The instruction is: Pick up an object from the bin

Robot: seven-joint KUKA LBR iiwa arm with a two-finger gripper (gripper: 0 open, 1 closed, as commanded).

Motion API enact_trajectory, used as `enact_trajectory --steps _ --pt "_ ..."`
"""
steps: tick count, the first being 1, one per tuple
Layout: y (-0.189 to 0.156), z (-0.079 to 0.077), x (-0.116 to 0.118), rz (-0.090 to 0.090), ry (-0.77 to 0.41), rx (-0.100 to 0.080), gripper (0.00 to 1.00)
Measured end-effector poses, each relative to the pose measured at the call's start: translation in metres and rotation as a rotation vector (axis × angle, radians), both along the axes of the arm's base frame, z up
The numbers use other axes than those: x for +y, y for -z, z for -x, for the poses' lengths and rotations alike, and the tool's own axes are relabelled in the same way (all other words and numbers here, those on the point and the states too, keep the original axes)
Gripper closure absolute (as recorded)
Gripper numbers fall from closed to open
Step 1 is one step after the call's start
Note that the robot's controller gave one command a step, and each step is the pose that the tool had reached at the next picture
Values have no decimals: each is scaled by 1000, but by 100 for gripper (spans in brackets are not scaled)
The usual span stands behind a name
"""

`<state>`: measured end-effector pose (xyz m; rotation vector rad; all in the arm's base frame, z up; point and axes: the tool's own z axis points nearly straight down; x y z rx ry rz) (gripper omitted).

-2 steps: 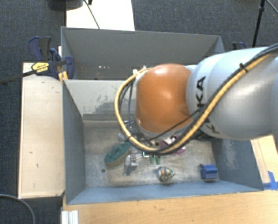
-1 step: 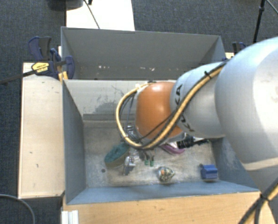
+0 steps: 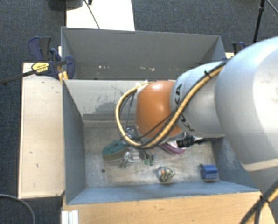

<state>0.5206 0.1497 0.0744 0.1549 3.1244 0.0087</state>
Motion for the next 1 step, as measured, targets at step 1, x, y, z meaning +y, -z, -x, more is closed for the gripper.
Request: enact_trajectory --steps 1 --pt "-147 43 -2 4 -116 6 100"
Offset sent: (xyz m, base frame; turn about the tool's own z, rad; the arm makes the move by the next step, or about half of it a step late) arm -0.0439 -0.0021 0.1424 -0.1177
